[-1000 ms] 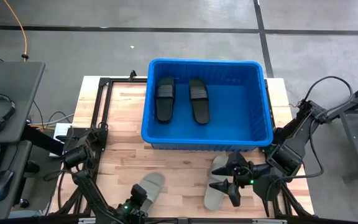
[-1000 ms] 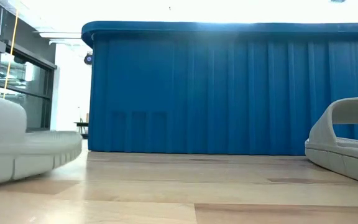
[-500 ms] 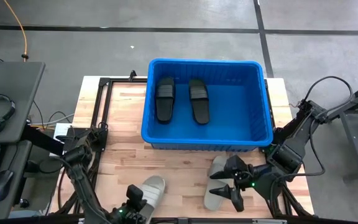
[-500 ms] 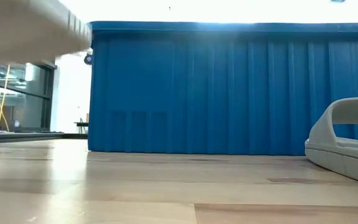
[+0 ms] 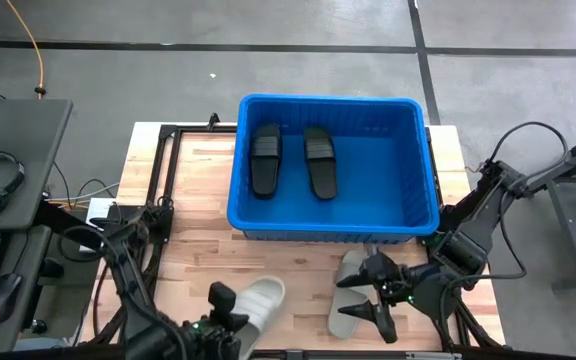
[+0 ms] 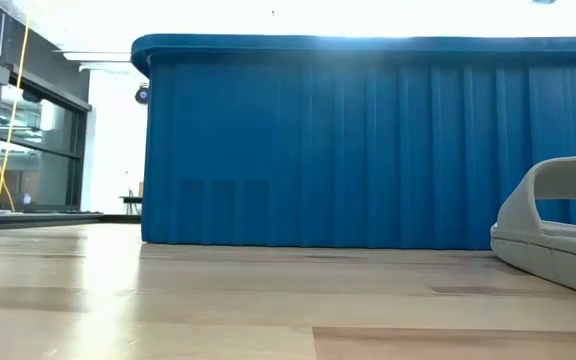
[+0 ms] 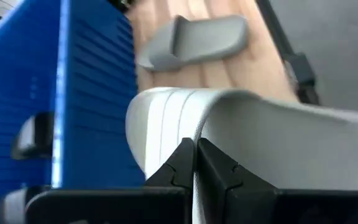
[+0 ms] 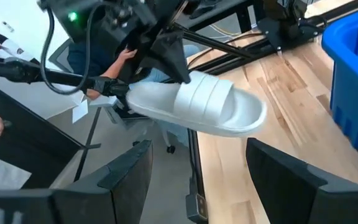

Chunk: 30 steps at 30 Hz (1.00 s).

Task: Pick and place slides into bin
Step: Put the gray slides into the blue bin

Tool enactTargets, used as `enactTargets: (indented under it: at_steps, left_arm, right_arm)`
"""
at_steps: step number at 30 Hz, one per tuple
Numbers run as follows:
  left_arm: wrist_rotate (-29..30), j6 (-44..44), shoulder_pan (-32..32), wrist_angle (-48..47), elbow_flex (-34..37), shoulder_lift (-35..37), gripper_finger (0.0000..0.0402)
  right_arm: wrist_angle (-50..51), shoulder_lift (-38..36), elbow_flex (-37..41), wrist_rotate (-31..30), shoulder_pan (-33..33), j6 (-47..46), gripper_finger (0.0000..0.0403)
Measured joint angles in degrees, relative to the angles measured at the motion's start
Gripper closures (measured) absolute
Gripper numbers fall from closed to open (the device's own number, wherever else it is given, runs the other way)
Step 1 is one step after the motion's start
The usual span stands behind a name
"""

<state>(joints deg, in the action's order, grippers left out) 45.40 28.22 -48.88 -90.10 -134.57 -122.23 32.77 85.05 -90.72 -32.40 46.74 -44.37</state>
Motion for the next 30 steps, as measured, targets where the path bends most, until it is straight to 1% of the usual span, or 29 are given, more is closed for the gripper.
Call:
enactTargets:
  at_steps: [7,13,15,19,21,23,26,30]
  left_arm:
    - [4.24,-4.59,4.60,0.09,-0.38,2.95,0.0401]
    - [7.06,-11.60,8.28,0.06,-0.39,5.54,0.0401]
    - [9.47,-13.49,9.43,0.08,-0.39,6.68,0.0401]
    - [14.85,-16.95,12.43,0.08,-0.39,8.90,0.0401]
    - [16.91,-19.86,14.35,0.08,-0.39,9.91,0.0401]
    - [17.73,-23.11,16.54,0.08,-0.39,11.05,0.0401]
    - [18.11,-28.69,20.45,0.08,-0.43,12.39,0.0401]
    - [19.62,-33.02,26.64,0.11,-0.43,13.18,0.0401]
  right_arm:
    - [0.52,-1.52,0.00,-0.31,-0.78,2.95,0.0155]
    - [1.29,-3.29,0.00,-0.72,-2.83,4.50,0.0155]
    - [2.27,-3.78,0.00,-3.22,-3.67,4.39,0.0155]
    - [4.28,-4.35,0.00,-13.45,-5.37,2.92,0.0155]
    - [4.82,-4.80,0.00,-16.54,-6.59,2.61,0.0155]
    - [4.84,-5.47,0.00,-18.67,-8.20,2.61,0.0155]
    - [5.81,-6.80,0.00,-19.87,-11.03,2.57,0.0155]
    - [7.51,-8.95,0.00,-18.16,-16.17,2.37,0.0155]
